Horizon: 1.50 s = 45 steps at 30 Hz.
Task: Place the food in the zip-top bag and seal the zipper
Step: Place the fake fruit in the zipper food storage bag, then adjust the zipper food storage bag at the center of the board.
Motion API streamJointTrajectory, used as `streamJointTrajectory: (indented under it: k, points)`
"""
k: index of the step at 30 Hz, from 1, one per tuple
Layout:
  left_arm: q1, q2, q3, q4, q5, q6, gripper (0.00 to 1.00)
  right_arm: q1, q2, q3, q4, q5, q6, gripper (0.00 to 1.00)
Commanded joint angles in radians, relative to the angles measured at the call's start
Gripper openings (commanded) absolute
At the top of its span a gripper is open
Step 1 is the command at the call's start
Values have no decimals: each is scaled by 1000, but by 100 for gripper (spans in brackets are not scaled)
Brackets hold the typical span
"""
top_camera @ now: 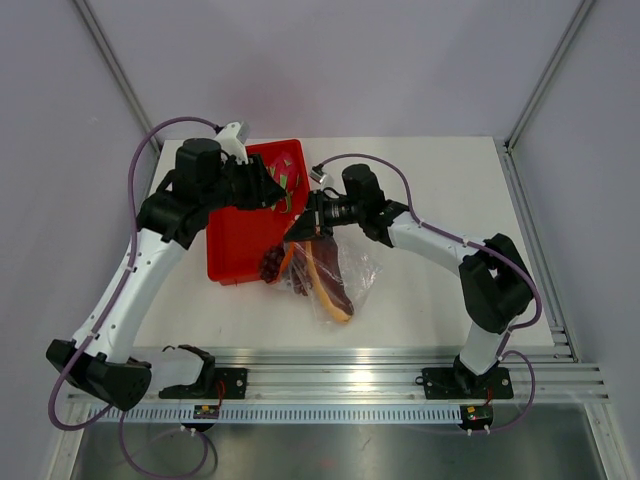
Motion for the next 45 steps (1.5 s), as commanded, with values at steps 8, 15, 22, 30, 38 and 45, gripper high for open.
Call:
streamJointTrajectory:
  k: [8,15,22,30,38,45]
  points:
    - [41,-14,-19,23,-3,-42,14,5,-12,13,4,-3,-25,0]
    - [154,25,-186,89,50,-88,55,5,-22,11,1,-20,-40,0]
    - [161,200,-293,259,194,-48,71,5,-21,13,2,-26,-40,0]
    - [162,269,-393,379,276,-18,66,4,-22,19,2,-40,-43,0]
    - [159,358,-395,464,360,-50,61,5,-16,31,13,-54,-34,0]
    - [147,381,-383,497,408,-71,48,4,-12,31,12,-55,-36,0]
